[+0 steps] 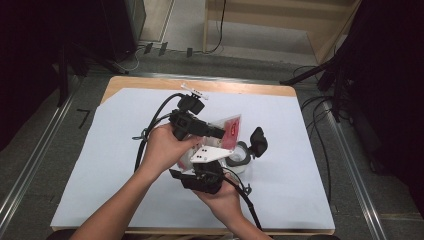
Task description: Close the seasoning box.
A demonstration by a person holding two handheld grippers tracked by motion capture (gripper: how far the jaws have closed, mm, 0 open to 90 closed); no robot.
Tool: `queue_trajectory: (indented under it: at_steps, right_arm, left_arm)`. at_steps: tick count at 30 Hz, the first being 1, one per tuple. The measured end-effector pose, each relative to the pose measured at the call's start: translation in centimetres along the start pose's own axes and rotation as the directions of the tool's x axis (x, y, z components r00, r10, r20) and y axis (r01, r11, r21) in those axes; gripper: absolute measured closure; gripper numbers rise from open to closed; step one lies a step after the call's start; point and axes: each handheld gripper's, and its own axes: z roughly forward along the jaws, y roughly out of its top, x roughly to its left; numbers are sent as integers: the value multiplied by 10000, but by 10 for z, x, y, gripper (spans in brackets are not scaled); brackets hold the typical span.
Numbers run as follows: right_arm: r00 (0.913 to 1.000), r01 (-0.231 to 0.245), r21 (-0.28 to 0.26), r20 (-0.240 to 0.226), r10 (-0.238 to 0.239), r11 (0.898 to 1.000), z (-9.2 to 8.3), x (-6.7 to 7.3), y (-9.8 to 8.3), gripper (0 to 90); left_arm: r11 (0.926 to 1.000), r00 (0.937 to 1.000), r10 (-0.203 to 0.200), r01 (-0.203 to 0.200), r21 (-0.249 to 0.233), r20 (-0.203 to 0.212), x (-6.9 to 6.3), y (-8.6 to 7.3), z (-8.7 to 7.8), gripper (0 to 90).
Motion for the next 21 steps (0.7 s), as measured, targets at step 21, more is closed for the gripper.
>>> queue_trajectory:
  at_steps: [21]
  right_arm:
    - [10000,41,-42,32,-40,10000,-1,1,-1,638]
  left_arm:
    - [9999,9999,116,-116,95,24,-2,-1,-1,724]
